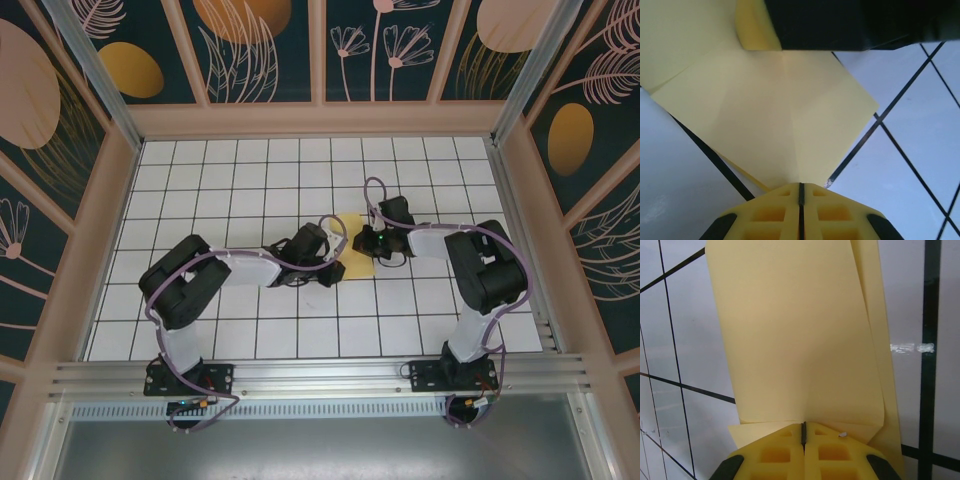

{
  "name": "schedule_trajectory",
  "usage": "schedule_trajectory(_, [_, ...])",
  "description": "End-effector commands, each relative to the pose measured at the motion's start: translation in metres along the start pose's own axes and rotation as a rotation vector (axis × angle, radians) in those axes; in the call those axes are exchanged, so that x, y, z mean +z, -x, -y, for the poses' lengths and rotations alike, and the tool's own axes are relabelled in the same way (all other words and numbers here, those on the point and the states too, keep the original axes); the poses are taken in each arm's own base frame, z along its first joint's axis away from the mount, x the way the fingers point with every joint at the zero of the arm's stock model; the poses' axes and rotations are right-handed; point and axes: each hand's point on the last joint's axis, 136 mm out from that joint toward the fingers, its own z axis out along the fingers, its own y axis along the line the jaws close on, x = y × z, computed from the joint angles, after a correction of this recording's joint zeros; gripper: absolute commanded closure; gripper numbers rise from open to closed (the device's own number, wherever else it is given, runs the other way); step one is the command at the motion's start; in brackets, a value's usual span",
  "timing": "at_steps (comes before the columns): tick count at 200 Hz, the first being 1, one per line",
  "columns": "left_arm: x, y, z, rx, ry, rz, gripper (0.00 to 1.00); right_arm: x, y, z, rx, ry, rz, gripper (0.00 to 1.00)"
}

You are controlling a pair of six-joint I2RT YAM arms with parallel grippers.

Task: Fold a paper plane with a square sheet of paper (fold left side to right side)
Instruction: Fold the triangle a second time at the center of the table.

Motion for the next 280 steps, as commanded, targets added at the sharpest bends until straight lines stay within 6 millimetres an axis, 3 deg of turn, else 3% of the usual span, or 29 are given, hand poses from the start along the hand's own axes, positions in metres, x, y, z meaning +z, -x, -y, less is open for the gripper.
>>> schedule_trajectory(1, [-0.009, 0.018, 0.018, 0.044, -0.035, 0.021, 0.9, 0.004, -0.01, 0.018, 0.03, -0.057, -0.031, 0.96])
schedule_trajectory(25, [0.004, 0.004, 0.006, 0.046, -0.007, -0.029, 0.9, 0.004, -0.01, 0.017, 0.028, -0.054, -0.033, 0.96])
schedule_trajectory(27, [0.004, 0.013, 0.009, 0.051, -0.013, -0.012, 0.9, 0.004, -0.01, 0.017, 0.028, -0.054, -0.033, 0.96])
schedule_trajectory(32, [0.007, 0.014, 0.01, 0.052, -0.016, -0.014, 0.9, 0.004, -0.01, 0.017, 0.03, -0.055, -0.033, 0.96])
schedule_trajectory(73, [0.021, -0.005, -0.002, 0.037, 0.003, -0.065, 0.91, 0.004, -0.011, 0.018, 0.031, -0.06, -0.035, 0.96])
schedule_trajectory(99, [0.021, -0.013, -0.007, 0.026, 0.011, -0.082, 0.91, 0.004, -0.01, 0.018, 0.031, -0.061, -0.037, 0.96])
schedule_trajectory(103, [0.021, -0.025, -0.011, 0.017, 0.018, -0.104, 0.91, 0.004, -0.01, 0.019, 0.03, -0.062, -0.037, 0.96])
schedule_trajectory(129, [0.018, -0.04, -0.015, -0.006, 0.02, -0.124, 0.91, 0.004, -0.011, 0.019, 0.03, -0.067, -0.038, 0.96])
schedule_trajectory(184, [0.005, -0.061, -0.009, -0.05, -0.024, -0.134, 0.92, 0.004, -0.011, 0.02, 0.028, -0.071, -0.043, 0.96])
schedule_trajectory(243, [-0.005, -0.064, -0.004, -0.048, -0.022, -0.119, 0.92, 0.005, -0.009, 0.016, 0.02, -0.051, -0.046, 0.96])
schedule_trajectory(280, [-0.024, -0.036, 0.005, -0.027, -0.021, -0.024, 0.91, -0.012, 0.015, -0.02, -0.024, 0.053, 0.036, 0.94])
